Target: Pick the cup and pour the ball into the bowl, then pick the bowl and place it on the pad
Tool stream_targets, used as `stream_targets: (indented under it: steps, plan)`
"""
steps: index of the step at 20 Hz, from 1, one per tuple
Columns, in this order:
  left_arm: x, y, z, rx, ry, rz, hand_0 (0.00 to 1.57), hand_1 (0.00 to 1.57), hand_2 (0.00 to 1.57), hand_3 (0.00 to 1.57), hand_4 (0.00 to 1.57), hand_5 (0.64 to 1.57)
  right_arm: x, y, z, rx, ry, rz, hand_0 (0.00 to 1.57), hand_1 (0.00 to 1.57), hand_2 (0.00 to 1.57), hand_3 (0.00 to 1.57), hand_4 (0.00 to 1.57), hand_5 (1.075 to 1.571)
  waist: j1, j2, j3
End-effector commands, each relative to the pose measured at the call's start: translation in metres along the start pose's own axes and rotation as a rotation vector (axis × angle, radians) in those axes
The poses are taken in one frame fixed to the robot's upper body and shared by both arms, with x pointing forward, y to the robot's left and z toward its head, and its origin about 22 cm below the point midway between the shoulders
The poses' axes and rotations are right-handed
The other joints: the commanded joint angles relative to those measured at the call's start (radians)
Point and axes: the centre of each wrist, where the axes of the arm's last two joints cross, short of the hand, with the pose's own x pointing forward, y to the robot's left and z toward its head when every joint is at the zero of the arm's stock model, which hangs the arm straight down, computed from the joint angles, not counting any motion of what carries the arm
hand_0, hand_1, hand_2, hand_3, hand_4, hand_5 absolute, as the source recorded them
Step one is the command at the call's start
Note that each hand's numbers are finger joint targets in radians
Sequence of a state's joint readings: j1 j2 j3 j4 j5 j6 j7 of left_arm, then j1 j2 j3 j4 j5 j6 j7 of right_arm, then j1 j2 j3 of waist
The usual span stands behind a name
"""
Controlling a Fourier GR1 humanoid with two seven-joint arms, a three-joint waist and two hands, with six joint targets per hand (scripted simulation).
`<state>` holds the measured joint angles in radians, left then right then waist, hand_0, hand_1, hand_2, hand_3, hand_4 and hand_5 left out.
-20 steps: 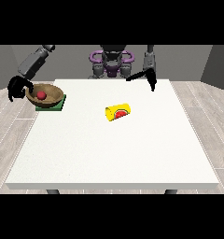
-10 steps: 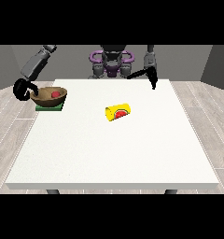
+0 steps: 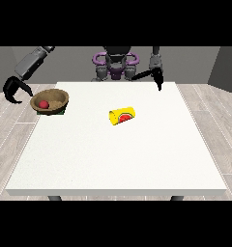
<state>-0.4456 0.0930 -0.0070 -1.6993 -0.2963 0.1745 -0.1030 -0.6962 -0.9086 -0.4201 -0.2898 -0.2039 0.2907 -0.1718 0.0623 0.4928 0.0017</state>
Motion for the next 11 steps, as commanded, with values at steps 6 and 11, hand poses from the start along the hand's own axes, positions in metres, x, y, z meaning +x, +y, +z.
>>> stream_targets:
  steps: [6,11]
  plan:
    - [0.013,0.005,0.009,0.006,-0.013,0.027,0.0,0.0,0.0,0.0,0.0,1.569,0.028,-0.011,-0.002,0.003,-0.03,0.009,0.0,0.0,0.33,0.24,0.0,1.495,-0.008,-0.002,-0.0003]
    - [-0.027,-0.005,0.019,0.019,0.136,0.017,0.0,0.0,0.0,0.0,0.0,1.569,0.079,-0.035,0.002,0.1,-0.06,-0.024,0.0,0.0,0.19,0.29,0.0,1.503,-0.06,-0.117,-0.003]
